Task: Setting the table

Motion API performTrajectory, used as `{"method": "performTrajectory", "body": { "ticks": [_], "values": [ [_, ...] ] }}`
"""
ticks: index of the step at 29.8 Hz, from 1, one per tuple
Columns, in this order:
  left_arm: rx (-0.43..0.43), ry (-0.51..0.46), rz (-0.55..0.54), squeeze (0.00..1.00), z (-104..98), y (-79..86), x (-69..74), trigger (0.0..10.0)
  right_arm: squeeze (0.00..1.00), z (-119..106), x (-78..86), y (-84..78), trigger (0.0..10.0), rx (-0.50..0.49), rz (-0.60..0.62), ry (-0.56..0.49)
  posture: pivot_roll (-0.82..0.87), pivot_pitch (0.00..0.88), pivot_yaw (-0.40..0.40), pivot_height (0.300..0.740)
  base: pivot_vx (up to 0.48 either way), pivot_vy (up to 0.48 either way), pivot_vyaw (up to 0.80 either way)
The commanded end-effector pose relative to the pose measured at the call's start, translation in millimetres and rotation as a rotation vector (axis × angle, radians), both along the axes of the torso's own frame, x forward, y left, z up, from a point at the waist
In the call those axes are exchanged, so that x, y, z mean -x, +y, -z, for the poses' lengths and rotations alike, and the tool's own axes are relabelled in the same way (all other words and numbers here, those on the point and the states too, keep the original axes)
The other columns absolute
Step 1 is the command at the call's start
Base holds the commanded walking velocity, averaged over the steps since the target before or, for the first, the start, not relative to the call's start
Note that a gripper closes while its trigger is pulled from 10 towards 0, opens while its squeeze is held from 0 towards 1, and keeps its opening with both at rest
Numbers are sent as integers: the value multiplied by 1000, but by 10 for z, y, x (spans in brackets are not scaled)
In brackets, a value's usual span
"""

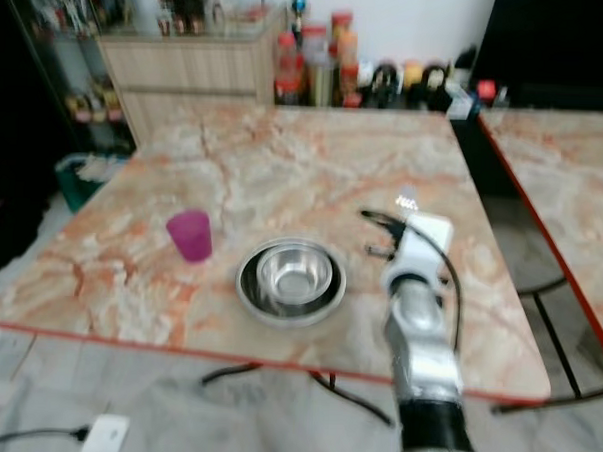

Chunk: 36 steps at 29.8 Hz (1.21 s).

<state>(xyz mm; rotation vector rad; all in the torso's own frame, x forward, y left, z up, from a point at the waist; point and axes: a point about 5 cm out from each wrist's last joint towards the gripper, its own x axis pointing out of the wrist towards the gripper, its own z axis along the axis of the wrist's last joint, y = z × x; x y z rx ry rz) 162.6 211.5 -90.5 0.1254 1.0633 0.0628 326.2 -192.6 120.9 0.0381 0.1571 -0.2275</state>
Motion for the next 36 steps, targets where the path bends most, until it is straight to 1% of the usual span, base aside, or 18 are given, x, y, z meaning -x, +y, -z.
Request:
{"method": "performTrajectory", "body": {
  "ticks": [1,3,5,7,10,13,15,22,26,27,29,36],
  "values": [
    [-35,13,9,0,-13,110,19,10000,0,-31,-27,130,10000,-14,-43,4,28,0,28,728,0,0,0],
    [-35,14,11,0,-11,111,25,10000,0,10,-20,127,10000,-7,-56,32,28,0,29,728,0,0,0],
    [-35,15,11,0,-11,111,25,10000,0,17,-20,126,10000,-6,-58,37,28,0,29,728,0,0,0],
    [-33,16,12,0,-7,106,32,10000,0,153,-17,102,10000,-2,-61,122,33,0,28,728,0,0,0],
    [-31,18,13,0,-4,103,40,10000,0,243,-39,102,10000,8,-88,180,35,0,29,728,0,0,0],
    [-30,19,12,0,-1,101,45,10000,0,259,-62,93,10000,15,-99,195,37,0,27,728,0,0,0],
    [-29,20,13,0,1,100,49,10000,0,273,-92,81,10000,21,-129,226,38,0,27,728,0,0,0],
    [-25,23,15,0,6,95,61,10000,0,251,-161,2,10000,47,-155,250,40,0,25,728,0,0,0],
    [-25,23,14,0,6,96,60,10000,0,319,-167,26,10000,50,-196,285,41,0,24,728,0,0,0],
    [-25,22,13,0,6,96,59,10000,0,379,-155,49,10000,59,-220,313,41,0,24,728,0,0,0],
    [-24,22,12,0,5,94,57,10000,0,432,-135,69,10000,55,-226,334,47,0,23,728,0,0,0],
    [-23,23,9,0,4,94,55,10000,0,494,-116,90,10000,42,-232,350,51,0,22,728,0,0,0]
  ]
}}
